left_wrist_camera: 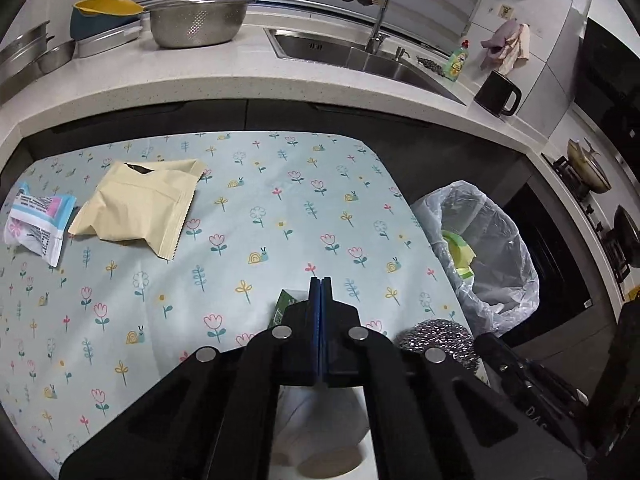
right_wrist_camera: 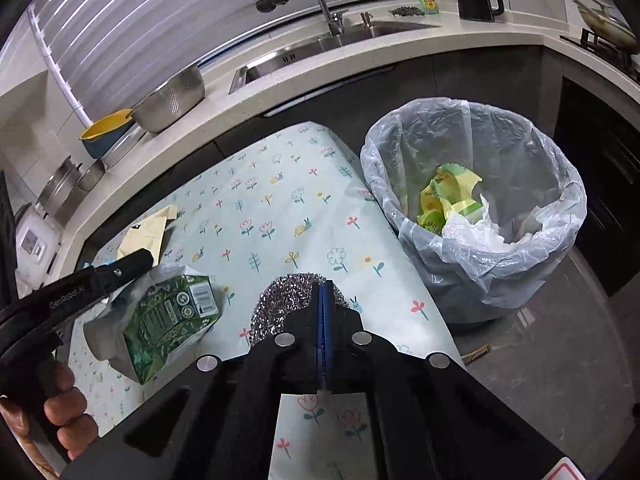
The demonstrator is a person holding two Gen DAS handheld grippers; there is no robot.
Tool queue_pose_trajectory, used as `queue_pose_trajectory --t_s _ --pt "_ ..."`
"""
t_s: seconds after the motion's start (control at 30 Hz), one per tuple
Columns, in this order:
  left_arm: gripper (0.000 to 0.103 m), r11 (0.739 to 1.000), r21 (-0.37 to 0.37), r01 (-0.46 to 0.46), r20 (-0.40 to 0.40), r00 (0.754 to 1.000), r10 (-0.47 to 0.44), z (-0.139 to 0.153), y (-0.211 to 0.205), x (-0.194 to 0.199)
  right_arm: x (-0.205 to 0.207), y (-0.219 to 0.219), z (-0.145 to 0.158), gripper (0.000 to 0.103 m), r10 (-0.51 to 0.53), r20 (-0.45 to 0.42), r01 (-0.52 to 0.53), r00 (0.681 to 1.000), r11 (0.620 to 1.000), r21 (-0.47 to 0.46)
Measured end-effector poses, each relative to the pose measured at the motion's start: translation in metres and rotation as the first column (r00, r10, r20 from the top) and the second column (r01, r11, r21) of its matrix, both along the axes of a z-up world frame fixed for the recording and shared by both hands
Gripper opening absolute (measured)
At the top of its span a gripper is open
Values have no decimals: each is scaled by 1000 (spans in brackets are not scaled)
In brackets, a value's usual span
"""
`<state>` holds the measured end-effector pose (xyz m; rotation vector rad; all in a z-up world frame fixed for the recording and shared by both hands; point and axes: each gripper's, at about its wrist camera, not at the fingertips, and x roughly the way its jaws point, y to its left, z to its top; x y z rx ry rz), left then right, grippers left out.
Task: Collect trash
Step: 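Carry the carton and scrubber toward the bin with both tools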
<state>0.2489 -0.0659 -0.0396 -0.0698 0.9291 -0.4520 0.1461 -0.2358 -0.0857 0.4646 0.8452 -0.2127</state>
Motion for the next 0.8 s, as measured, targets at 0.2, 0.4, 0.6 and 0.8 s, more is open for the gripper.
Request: queue_pose_trajectory --t_s 0.2,0.4,0.6,0.8 --pt "0 1000 -9 3 -6 1000 -4 1 4 -9 -11 0 -10 44 -23 -25 23 999 999 27" --pt "1 1000 0 -8 -20 1000 8 -3 21 -22 -10 4 -21 48 23 -15 -21 1000 992 128" --pt "59 998 -23 -53 -25 998 52 0 50 -38 2 17 -29 46 82 -2 -80 997 973 217" --pt "61 997 10 -80 -36 996 80 -19 59 -43 8 35 -23 18 130 12 -129 991 971 200"
